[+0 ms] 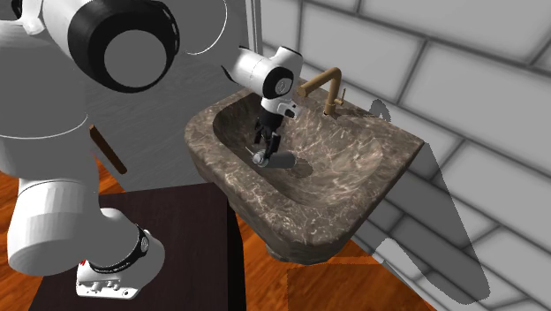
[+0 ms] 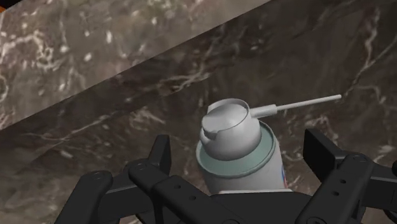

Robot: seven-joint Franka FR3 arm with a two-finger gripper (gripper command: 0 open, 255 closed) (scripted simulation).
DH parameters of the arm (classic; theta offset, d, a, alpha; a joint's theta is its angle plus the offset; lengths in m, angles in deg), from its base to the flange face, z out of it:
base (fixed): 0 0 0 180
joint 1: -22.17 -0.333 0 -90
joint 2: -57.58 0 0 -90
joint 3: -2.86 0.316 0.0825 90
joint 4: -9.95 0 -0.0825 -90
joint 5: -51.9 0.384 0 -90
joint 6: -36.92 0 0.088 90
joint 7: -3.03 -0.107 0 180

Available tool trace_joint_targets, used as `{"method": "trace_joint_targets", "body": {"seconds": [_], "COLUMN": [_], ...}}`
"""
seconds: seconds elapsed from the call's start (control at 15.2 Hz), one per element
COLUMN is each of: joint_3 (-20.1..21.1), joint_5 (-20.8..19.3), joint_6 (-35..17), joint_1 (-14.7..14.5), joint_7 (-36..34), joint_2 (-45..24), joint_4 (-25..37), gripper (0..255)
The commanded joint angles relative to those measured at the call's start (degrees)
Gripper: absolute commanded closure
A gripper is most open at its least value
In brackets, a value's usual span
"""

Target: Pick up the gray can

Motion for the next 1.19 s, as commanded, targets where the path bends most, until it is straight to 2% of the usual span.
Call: {"method": "trace_joint_targets", "body": {"seconds": [0.0,0.4,0.46,1.12], "joint_3": [-0.22,-0.85,-0.86,-0.7], "joint_5": [-0.53,-1.64,-1.64,-1.4], "joint_6": [-1.06,-3.7,-3.72,-3.13], "joint_1": [-0.3,-0.75,-0.74,-0.64], "joint_7": [-0.31,-0.97,-0.96,-0.83], "joint_2": [-1.54,-4.27,-4.25,-3.66], "joint_4": [0.25,0.16,0.14,0.16], "gripper": [0,0,255,255]}}
